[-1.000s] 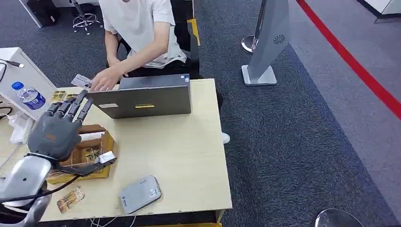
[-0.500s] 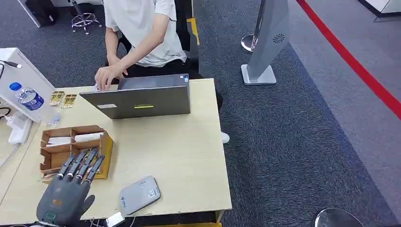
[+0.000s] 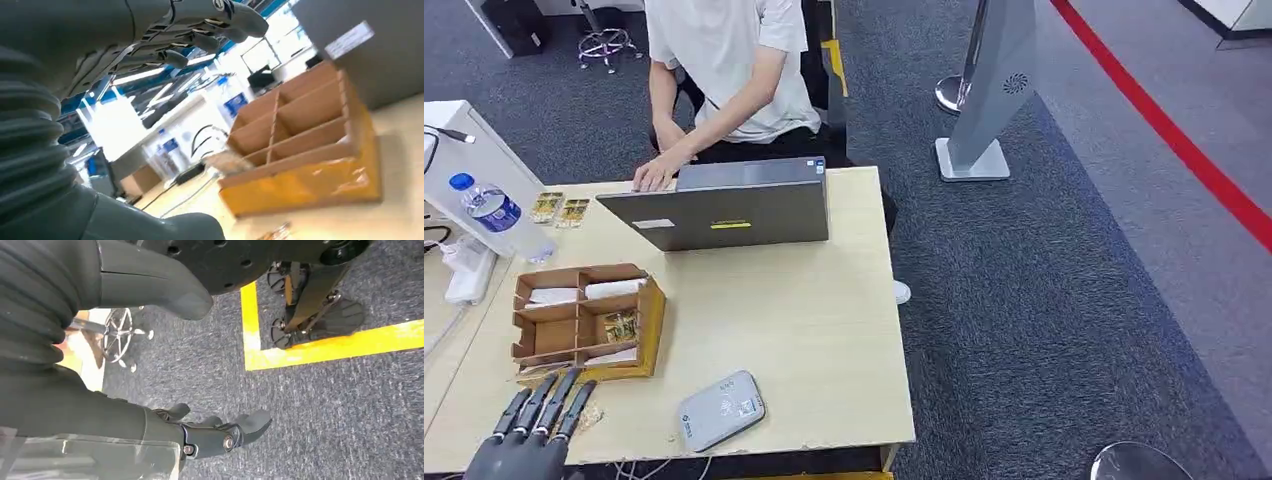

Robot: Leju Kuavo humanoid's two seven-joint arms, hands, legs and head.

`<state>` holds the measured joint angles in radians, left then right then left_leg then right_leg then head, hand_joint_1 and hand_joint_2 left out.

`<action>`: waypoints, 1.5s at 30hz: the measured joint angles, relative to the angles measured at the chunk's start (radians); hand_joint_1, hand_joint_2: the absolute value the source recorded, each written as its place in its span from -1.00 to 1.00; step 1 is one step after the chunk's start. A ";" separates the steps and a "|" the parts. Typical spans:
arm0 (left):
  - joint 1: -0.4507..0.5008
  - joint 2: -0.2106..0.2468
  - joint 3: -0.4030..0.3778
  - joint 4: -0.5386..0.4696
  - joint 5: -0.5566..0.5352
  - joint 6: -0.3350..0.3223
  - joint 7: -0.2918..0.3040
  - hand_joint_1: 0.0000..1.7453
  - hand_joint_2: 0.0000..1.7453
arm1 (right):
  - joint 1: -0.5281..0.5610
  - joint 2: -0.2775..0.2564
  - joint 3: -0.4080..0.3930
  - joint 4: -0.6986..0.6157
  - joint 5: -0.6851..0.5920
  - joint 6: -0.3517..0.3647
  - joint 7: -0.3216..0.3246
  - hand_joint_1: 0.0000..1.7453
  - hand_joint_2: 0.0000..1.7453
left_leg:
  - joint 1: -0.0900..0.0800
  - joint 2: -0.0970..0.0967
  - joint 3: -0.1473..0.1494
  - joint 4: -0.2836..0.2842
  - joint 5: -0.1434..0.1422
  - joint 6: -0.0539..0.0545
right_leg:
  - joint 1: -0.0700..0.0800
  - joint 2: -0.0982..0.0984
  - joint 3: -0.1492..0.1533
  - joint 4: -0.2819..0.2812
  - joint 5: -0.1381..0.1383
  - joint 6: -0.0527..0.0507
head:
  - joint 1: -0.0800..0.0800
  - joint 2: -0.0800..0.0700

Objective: Pass the card to the sensor for recognition and then transmit it.

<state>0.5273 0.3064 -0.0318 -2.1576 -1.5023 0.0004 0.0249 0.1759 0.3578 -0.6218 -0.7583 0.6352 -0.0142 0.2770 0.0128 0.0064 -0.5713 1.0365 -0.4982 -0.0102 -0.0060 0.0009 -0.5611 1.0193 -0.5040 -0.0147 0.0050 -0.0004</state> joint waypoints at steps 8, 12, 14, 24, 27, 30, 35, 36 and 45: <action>0.016 -0.105 0.160 0.036 -0.002 0.033 -0.091 -1.00 1.00 | 0.006 0.000 0.002 -0.024 0.019 0.013 0.000 -1.00 1.00 | 0.000 0.000 0.000 0.000 0.000 0.000 | 0.000 0.000 0.000 0.000 0.000 0.000 | 0.000 0.000; 0.016 -0.127 0.190 0.047 -0.002 0.036 -0.093 -1.00 1.00 | 0.006 0.000 0.002 -0.027 0.019 0.013 0.000 -1.00 1.00 | 0.000 0.000 0.000 0.000 0.000 0.000 | 0.000 0.000 0.000 0.000 0.000 0.000 | 0.000 0.000; 0.016 -0.133 0.195 0.052 -0.002 0.037 -0.088 -1.00 1.00 | 0.006 0.000 0.002 -0.029 0.019 0.013 0.000 -1.00 1.00 | 0.000 0.000 0.000 0.000 0.000 0.000 | 0.000 0.000 0.000 0.000 0.000 0.000 | 0.000 0.000; -0.041 -0.061 0.146 0.147 -0.002 0.090 0.129 -1.00 1.00 | 0.008 0.000 0.032 -0.029 0.014 0.012 -0.002 -1.00 1.00 | 0.000 0.000 0.001 0.000 0.000 0.000 | 0.000 -0.001 0.000 0.000 0.000 0.000 | 0.000 0.000; -0.064 -0.021 0.100 0.172 -0.002 0.100 0.198 -1.00 1.00 | 0.016 0.001 0.051 -0.030 0.010 0.012 -0.001 -1.00 1.00 | 0.000 -0.001 0.001 0.000 0.000 0.000 | 0.000 -0.001 0.000 0.000 0.000 0.000 | 0.000 0.000; -0.102 0.026 0.029 0.203 -0.002 0.100 0.272 -1.00 1.00 | 0.025 0.003 0.075 -0.038 0.002 0.015 0.006 -1.00 1.00 | 0.000 -0.001 0.001 0.000 0.000 0.000 | 0.000 -0.002 0.000 0.000 0.000 0.000 | 0.000 0.000; -0.164 0.080 -0.092 0.240 -0.002 0.097 0.324 -1.00 1.00 | 0.032 0.003 0.099 -0.046 0.009 0.021 0.010 -1.00 1.00 | 0.000 -0.001 0.001 0.000 0.000 0.000 | 0.000 -0.001 0.001 0.000 0.000 0.000 | 0.000 0.000; -0.171 0.087 -0.104 0.244 -0.002 0.097 0.326 -1.00 1.00 | 0.034 0.003 0.101 -0.047 0.012 0.021 0.010 -1.00 1.00 | 0.000 -0.001 0.001 0.000 0.000 0.000 | 0.000 -0.001 0.001 0.000 0.000 0.000 | 0.000 0.000; -0.194 0.115 -0.157 0.261 -0.002 0.097 0.339 -1.00 1.00 | 0.036 0.004 0.103 -0.048 0.013 0.023 0.010 -1.00 1.00 | 0.000 -0.001 0.001 0.000 0.000 0.000 | 0.000 -0.001 0.000 0.000 0.000 0.000 | 0.000 0.000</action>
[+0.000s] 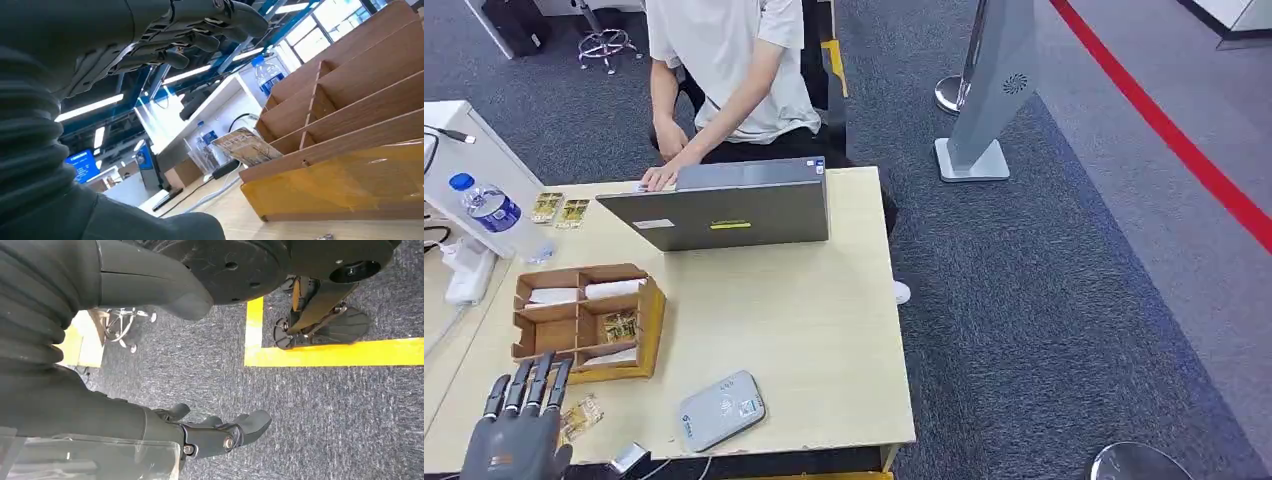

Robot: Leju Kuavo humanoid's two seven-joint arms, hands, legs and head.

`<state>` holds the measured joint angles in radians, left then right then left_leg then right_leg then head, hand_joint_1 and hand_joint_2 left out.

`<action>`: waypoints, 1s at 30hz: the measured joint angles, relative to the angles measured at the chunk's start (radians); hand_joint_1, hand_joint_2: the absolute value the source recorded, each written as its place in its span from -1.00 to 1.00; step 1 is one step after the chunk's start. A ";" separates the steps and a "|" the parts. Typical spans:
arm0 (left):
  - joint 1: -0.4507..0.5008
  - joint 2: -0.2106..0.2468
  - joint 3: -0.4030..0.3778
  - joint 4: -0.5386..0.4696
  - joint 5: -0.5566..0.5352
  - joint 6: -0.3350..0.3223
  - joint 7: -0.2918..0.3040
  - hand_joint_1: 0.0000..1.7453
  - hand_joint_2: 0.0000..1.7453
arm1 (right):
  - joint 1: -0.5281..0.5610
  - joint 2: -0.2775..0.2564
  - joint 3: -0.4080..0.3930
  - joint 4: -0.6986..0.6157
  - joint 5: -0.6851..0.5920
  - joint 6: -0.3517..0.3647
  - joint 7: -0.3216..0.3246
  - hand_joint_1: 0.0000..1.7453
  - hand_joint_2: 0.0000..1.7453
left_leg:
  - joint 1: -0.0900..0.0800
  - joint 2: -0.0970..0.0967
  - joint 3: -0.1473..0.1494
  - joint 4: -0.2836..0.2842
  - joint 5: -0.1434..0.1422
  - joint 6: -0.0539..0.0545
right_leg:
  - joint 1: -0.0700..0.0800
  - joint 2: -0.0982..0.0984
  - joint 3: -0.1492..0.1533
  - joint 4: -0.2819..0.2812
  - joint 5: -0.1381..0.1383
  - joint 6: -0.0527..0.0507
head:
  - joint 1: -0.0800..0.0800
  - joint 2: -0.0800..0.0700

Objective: Pass the card to the sensor for recognition and then transmit it.

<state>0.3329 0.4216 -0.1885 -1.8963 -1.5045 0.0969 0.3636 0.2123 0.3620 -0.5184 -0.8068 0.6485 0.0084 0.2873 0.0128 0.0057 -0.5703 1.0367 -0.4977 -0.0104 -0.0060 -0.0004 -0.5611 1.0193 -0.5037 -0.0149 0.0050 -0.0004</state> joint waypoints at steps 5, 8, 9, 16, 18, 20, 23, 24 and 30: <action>-0.064 0.023 -0.105 0.010 0.000 -0.044 0.063 -1.00 1.00 | 0.000 0.001 0.004 0.000 0.007 0.003 0.000 -1.00 1.00 | 0.000 0.000 0.000 0.000 0.000 0.000 | 0.000 -0.001 0.001 0.000 0.000 0.000 | 0.000 0.000; -0.109 0.034 -0.187 0.010 0.000 -0.079 0.095 -1.00 1.00 | 0.000 0.002 0.011 -0.002 0.013 0.004 0.000 -1.00 1.00 | 0.000 0.000 0.000 0.000 0.001 0.000 | 0.000 -0.001 0.001 0.000 0.001 0.000 | 0.000 0.000; -0.124 0.036 -0.211 0.010 0.000 -0.085 0.102 -1.00 1.00 | 0.000 0.002 0.014 -0.002 0.016 0.004 0.002 -1.00 1.00 | 0.000 0.000 0.000 0.000 0.001 0.000 | 0.000 -0.001 0.001 0.000 0.001 0.000 | 0.000 0.000; -0.174 0.050 -0.294 0.018 0.000 -0.116 0.135 -1.00 1.00 | 0.000 0.002 0.019 -0.005 0.022 0.013 0.003 -1.00 1.00 | 0.000 0.000 0.000 0.000 0.001 0.000 | 0.000 0.000 0.000 0.000 0.001 0.000 | 0.000 0.000; -0.172 0.063 -0.294 0.018 0.000 -0.119 0.140 -1.00 1.00 | 0.001 0.002 0.019 -0.006 0.024 0.018 0.006 -1.00 1.00 | 0.000 0.000 0.000 0.000 0.001 0.000 | 0.000 0.000 0.000 0.000 0.001 0.000 | 0.000 0.000; -0.162 0.075 -0.290 0.018 0.000 -0.117 0.140 -1.00 1.00 | 0.003 0.002 0.019 -0.010 0.036 0.024 0.006 -1.00 1.00 | 0.000 0.000 0.000 0.000 0.001 0.000 | 0.000 0.000 0.000 0.000 0.000 -0.001 | 0.000 0.000; -0.135 0.088 -0.263 0.018 0.000 -0.115 0.138 -1.00 1.00 | 0.005 0.002 0.017 -0.015 0.041 0.031 0.007 -1.00 1.00 | 0.000 0.000 0.000 0.000 0.001 0.000 | 0.000 0.000 0.000 0.000 0.000 -0.001 | 0.000 0.000; -0.127 0.090 -0.253 0.018 0.000 -0.115 0.138 -1.00 1.00 | 0.005 0.002 0.016 -0.016 0.043 0.031 0.007 -1.00 1.00 | 0.000 0.000 -0.001 0.000 0.001 0.000 | 0.000 0.000 0.000 0.000 0.000 0.000 | 0.000 0.000; -0.088 0.106 -0.214 0.006 0.000 -0.135 0.154 -1.00 1.00 | 0.006 0.002 0.013 -0.025 0.055 0.032 0.007 -1.00 1.00 | 0.000 0.000 0.000 0.000 0.001 0.000 | 0.000 0.000 0.000 0.000 0.000 0.000 | 0.000 0.000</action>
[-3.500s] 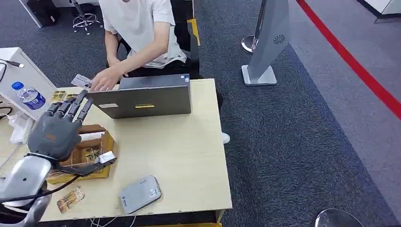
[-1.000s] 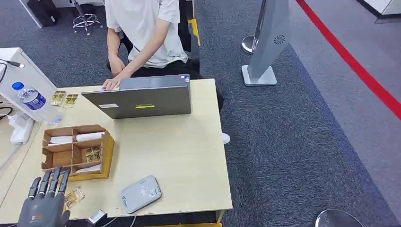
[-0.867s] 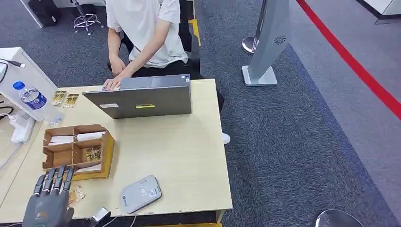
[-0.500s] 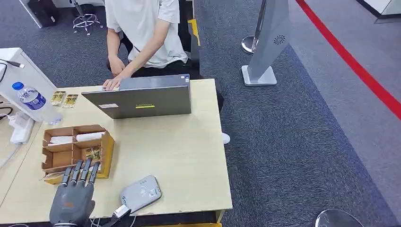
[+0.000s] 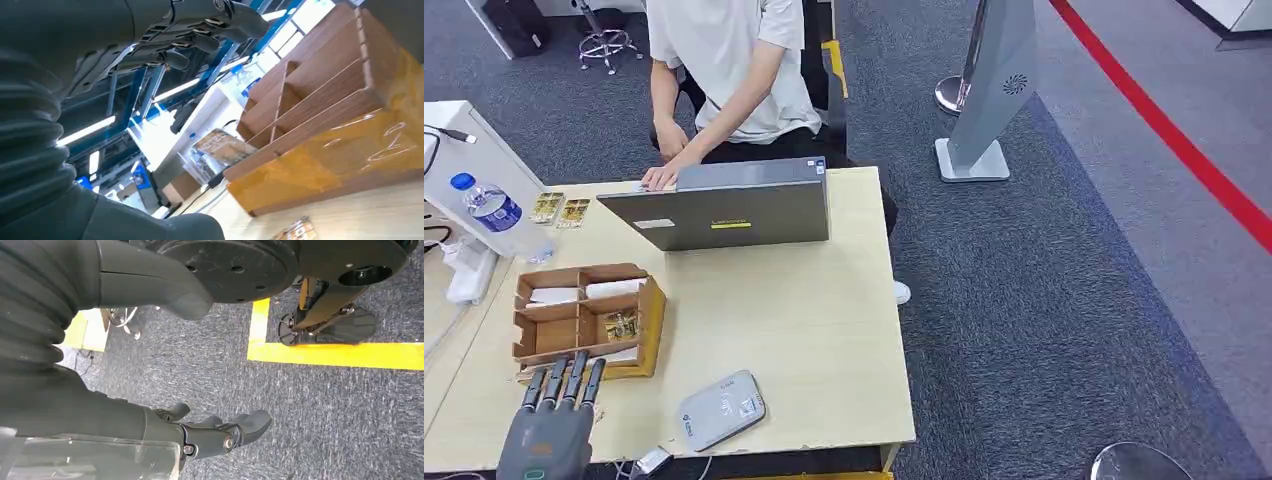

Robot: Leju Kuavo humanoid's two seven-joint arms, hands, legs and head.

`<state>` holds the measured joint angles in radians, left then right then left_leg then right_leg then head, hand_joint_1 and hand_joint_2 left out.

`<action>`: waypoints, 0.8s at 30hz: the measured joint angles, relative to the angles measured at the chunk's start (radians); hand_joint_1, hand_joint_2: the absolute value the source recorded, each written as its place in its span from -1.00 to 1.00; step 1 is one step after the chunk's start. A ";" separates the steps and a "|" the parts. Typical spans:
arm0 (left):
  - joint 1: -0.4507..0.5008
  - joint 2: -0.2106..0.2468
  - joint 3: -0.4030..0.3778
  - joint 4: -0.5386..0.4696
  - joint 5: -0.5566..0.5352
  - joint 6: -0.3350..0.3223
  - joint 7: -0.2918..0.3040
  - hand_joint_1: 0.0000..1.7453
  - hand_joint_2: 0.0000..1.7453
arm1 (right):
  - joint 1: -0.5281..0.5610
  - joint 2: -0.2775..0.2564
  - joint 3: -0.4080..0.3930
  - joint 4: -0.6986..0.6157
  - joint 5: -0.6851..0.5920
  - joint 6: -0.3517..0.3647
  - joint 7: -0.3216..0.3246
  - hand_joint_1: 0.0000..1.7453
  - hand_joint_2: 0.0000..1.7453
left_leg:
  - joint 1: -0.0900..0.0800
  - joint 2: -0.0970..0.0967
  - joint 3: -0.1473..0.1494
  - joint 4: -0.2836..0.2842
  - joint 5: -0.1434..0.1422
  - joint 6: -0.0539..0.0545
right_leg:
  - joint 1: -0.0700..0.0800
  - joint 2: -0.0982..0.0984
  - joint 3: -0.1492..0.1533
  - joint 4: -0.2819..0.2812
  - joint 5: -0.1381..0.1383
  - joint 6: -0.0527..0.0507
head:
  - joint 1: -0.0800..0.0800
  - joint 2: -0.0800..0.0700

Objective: Pass the card to the sensor for recognition and then transmit it.

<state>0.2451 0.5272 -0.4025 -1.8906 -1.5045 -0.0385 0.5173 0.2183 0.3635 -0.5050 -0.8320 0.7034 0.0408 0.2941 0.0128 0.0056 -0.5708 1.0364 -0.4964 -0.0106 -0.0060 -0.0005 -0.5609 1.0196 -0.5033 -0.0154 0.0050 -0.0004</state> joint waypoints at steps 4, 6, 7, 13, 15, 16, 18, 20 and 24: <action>0.018 0.008 0.016 -0.019 0.000 -0.012 0.004 -1.00 1.00 | 0.001 0.000 0.000 -0.004 0.000 0.000 0.000 -1.00 1.00 | 0.000 0.000 0.000 0.000 0.000 0.000 | 0.000 0.000 0.000 0.000 0.000 0.000 | 0.000 0.000; 0.026 0.013 0.021 -0.027 0.000 -0.020 0.011 -1.00 1.00 | 0.002 0.000 0.000 -0.005 0.000 0.000 0.002 -1.00 1.00 | 0.000 0.000 0.000 0.000 0.000 0.000 | 0.000 0.000 0.000 0.000 0.000 0.000 | 0.000 0.000; 0.032 0.015 0.027 -0.032 0.000 -0.023 0.015 -1.00 1.00 | 0.002 0.000 -0.001 -0.006 0.000 0.000 0.003 -1.00 1.00 | 0.000 0.000 0.000 0.000 0.000 0.000 | 0.000 0.000 0.000 0.000 0.000 0.000 | 0.000 0.000; 0.068 0.024 0.061 -0.064 0.000 -0.038 0.021 -1.00 1.00 | 0.005 0.000 -0.001 -0.012 -0.005 -0.001 0.014 -1.00 1.00 | 0.000 0.000 0.000 0.000 0.000 0.000 | 0.000 0.000 0.000 0.000 0.000 0.000 | 0.000 0.000; 0.076 0.029 0.069 -0.075 0.000 -0.044 0.024 -1.00 1.00 | 0.006 0.000 -0.001 -0.015 -0.013 -0.001 0.017 -1.00 1.00 | 0.000 0.000 0.000 0.000 0.000 0.000 | 0.000 0.000 0.000 0.000 0.000 0.000 | 0.000 0.000; 0.081 0.031 0.072 -0.082 0.000 -0.049 0.027 -1.00 1.00 | 0.007 0.000 -0.001 -0.017 -0.016 -0.002 0.017 -1.00 1.00 | 0.000 0.000 0.000 0.000 0.000 0.000 | 0.000 0.000 0.000 0.000 0.000 0.000 | 0.000 0.000; 0.090 0.031 0.083 -0.093 0.000 -0.054 0.034 -1.00 1.00 | 0.009 0.000 -0.001 -0.021 -0.018 -0.002 0.020 -1.00 1.00 | 0.000 0.000 0.000 0.000 0.000 0.000 | 0.000 0.000 0.000 0.000 0.000 0.000 | 0.000 0.000; 0.095 0.031 0.091 -0.100 0.000 -0.057 0.036 -1.00 1.00 | 0.011 0.000 -0.001 -0.024 -0.018 -0.002 0.022 -1.00 1.00 | 0.000 0.000 0.000 0.000 0.000 0.000 | 0.000 0.000 0.000 0.000 0.000 0.000 | 0.000 0.000; 0.105 0.031 0.108 -0.108 0.000 -0.058 0.036 -1.00 1.00 | 0.012 0.000 -0.001 -0.027 -0.021 -0.002 0.024 -1.00 1.00 | 0.000 0.000 0.000 0.000 0.000 0.000 | 0.000 0.000 0.000 0.000 0.000 0.000 | 0.000 0.000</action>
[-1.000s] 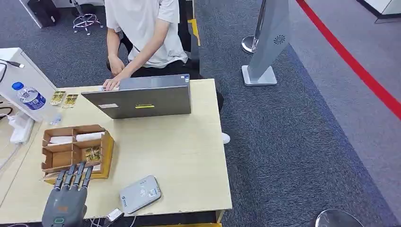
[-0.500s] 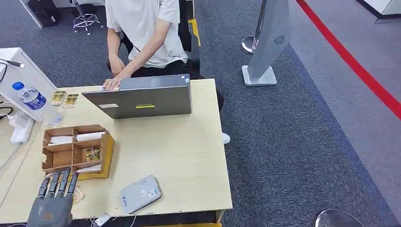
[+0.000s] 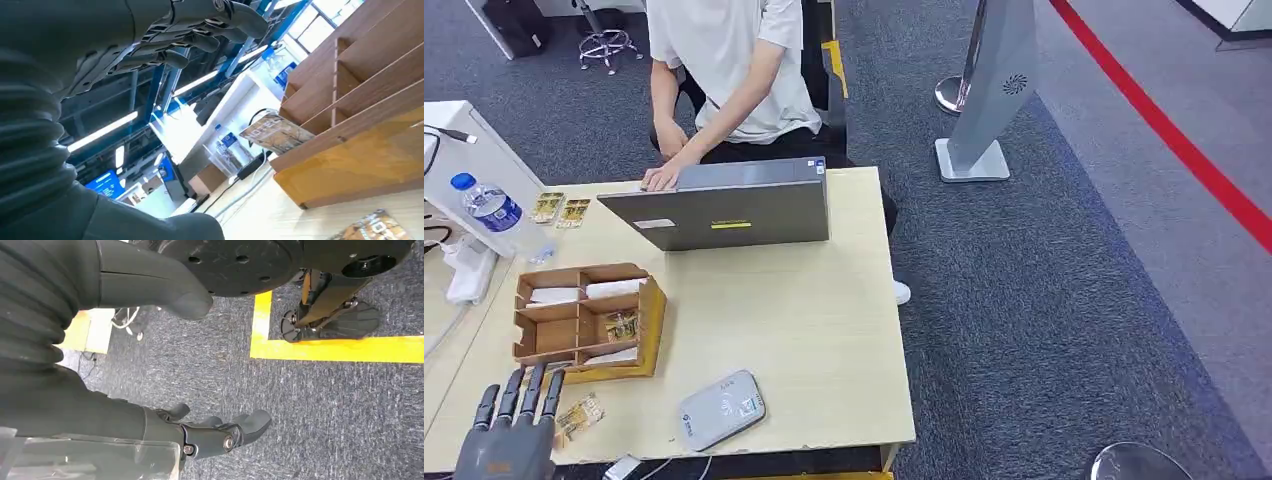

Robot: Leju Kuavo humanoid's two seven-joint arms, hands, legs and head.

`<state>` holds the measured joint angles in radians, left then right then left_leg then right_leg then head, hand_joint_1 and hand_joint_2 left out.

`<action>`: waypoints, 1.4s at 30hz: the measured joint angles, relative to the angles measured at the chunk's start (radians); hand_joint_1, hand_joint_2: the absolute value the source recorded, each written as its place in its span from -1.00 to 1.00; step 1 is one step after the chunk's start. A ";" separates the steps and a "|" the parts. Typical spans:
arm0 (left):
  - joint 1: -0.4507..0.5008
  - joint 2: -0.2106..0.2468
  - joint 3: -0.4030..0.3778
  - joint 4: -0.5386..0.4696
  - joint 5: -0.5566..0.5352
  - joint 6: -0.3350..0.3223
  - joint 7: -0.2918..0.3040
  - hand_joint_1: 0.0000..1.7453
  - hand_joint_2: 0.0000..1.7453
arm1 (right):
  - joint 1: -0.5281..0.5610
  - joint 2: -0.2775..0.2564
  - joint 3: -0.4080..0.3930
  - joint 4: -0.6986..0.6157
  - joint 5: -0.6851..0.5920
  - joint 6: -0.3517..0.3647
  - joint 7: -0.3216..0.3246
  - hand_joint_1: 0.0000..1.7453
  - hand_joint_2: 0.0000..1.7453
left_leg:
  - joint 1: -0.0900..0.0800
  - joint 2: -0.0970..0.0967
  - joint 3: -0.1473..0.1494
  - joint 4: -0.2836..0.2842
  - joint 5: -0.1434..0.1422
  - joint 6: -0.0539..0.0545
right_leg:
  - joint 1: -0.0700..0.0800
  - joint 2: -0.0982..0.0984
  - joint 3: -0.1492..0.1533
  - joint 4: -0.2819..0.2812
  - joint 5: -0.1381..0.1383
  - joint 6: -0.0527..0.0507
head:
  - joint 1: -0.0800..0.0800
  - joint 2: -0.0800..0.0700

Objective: Pass the card to the sensor for recognition and then transmit it.

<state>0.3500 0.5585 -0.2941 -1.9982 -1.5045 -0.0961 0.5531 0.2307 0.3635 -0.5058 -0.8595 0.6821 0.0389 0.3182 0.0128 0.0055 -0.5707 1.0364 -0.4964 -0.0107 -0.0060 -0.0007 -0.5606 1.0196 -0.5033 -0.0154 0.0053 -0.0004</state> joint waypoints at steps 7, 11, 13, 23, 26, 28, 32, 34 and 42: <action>0.016 -0.001 0.049 0.000 0.000 0.005 -0.002 -1.00 1.00 | 0.003 0.000 0.000 -0.006 0.000 -0.001 0.003 -1.00 1.00 | 0.000 0.000 0.000 0.000 0.000 0.000 | 0.000 0.000 0.000 0.000 0.000 0.000 | 0.000 0.000; 0.019 -0.001 0.058 0.000 0.000 0.005 -0.002 -1.00 1.00 | 0.003 0.000 0.000 -0.008 0.000 -0.001 0.003 -1.00 1.00 | 0.000 0.000 0.000 0.000 0.000 0.000 | 0.000 0.000 0.000 0.000 0.000 0.000 | 0.000 0.000; 0.020 -0.001 0.060 0.000 0.000 0.005 -0.002 -1.00 1.00 | 0.003 0.000 0.000 -0.008 0.000 -0.001 0.003 -1.00 1.00 | 0.000 0.000 0.000 0.000 0.000 0.000 | 0.000 0.000 0.000 0.000 0.000 0.000 | 0.000 0.000; 0.021 -0.001 0.065 0.000 0.000 0.006 -0.002 -1.00 1.00 | 0.004 0.000 0.000 -0.008 -0.001 -0.001 0.003 -1.00 1.00 | 0.000 0.000 0.000 0.000 0.000 0.000 | 0.000 0.000 0.000 0.000 0.000 0.000 | 0.000 0.000; 0.026 -0.003 0.082 0.000 0.000 0.009 -0.008 -1.00 1.00 | 0.004 0.000 0.000 -0.011 -0.002 -0.001 0.005 -1.00 1.00 | 0.000 0.000 0.000 0.000 0.000 0.000 | 0.000 0.000 0.000 0.000 0.000 0.000 | 0.000 0.000; 0.032 -0.006 0.102 0.000 0.000 0.016 -0.019 -1.00 1.00 | 0.005 0.000 0.000 -0.012 -0.003 -0.001 0.007 -1.00 1.00 | 0.000 0.000 0.000 0.000 0.000 0.000 | 0.000 0.000 0.000 0.000 0.000 0.000 | 0.000 0.000; 0.034 -0.013 0.139 0.002 0.000 0.033 -0.034 -1.00 1.00 | 0.010 0.000 0.002 -0.019 -0.014 0.000 0.011 -1.00 1.00 | 0.000 0.000 0.000 0.000 0.000 0.000 | 0.000 0.000 0.000 0.000 0.000 0.000 | 0.000 0.000; 0.032 -0.015 0.155 0.008 0.000 0.040 -0.034 -1.00 1.00 | 0.012 0.000 0.004 -0.023 -0.015 0.001 0.011 -1.00 1.00 | 0.000 0.000 0.000 0.000 0.000 0.000 | 0.000 0.000 0.000 0.000 0.000 0.000 | 0.000 0.000; -0.057 -0.037 0.201 0.111 0.000 0.074 -0.068 -1.00 1.00 | 0.014 0.000 0.009 -0.025 0.008 0.023 0.005 -1.00 1.00 | 0.000 -0.001 0.001 0.000 0.001 -0.001 | 0.000 -0.001 0.001 0.000 0.000 0.000 | 0.000 0.000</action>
<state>0.2925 0.5211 -0.0931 -1.8871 -1.5045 -0.0217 0.4848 0.2452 0.3635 -0.4971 -0.8843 0.6897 0.0618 0.3231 0.0130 0.0047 -0.5702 1.0364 -0.4957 -0.0114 -0.0059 -0.0015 -0.5599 1.0198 -0.5029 -0.0156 0.0053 -0.0004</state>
